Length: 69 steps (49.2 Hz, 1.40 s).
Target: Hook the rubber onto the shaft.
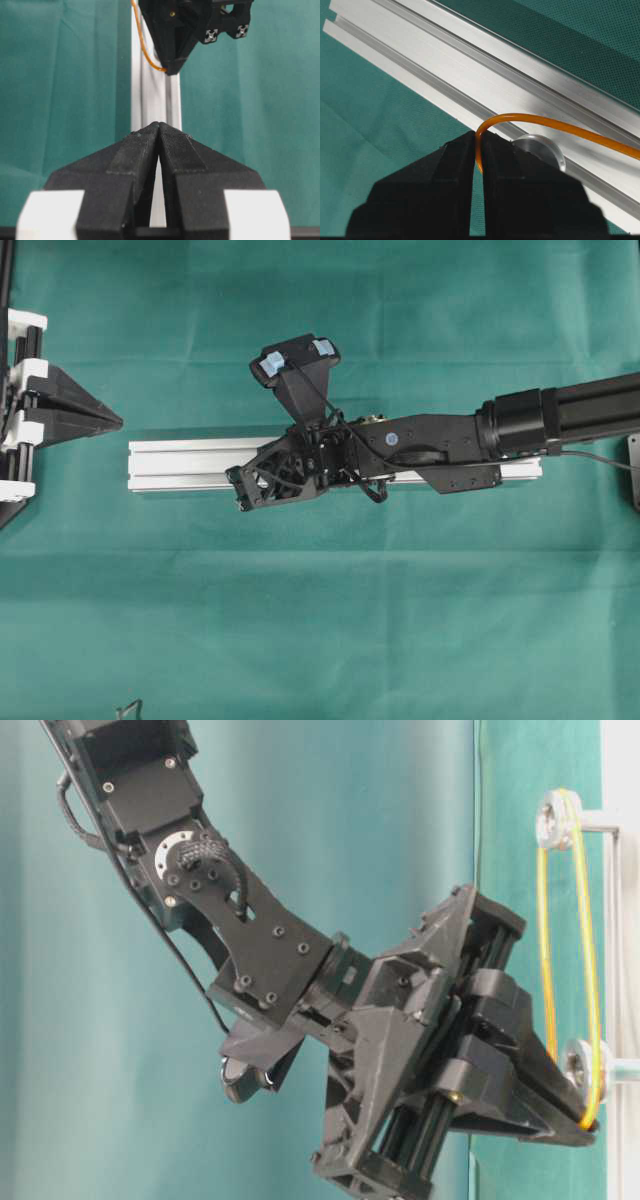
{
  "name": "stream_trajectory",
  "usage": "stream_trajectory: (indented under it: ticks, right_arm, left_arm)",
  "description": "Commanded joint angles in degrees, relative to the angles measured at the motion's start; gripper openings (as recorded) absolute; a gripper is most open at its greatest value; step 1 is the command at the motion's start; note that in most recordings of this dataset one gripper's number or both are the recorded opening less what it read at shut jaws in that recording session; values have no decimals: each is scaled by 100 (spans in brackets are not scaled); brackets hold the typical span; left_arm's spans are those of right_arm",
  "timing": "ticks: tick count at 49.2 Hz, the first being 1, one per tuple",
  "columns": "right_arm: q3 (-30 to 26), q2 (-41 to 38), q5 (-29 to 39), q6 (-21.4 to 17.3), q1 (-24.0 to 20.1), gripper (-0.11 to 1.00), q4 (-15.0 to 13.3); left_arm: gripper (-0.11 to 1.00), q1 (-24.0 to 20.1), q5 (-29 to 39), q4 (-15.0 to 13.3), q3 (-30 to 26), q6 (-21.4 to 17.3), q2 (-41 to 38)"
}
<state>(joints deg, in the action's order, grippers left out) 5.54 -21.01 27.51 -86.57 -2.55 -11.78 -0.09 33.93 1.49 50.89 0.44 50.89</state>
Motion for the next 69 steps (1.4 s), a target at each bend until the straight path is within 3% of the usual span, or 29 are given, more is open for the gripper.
stream_trajectory:
  ticks: [1, 21, 69]
  right_arm:
    - [-79, 70, -9, 0, -44, 7, 18]
    - [-18, 70, 114, -176, -149, 7, 35]
    - [123, 123, 158, -185, -272, 7, 44]
  left_arm:
    - [0, 0, -26, 18, -193, 0, -26]
    - [0, -9, -26, 18, -185, 0, -26]
    - [0, -9, -26, 18, -193, 9, -9]
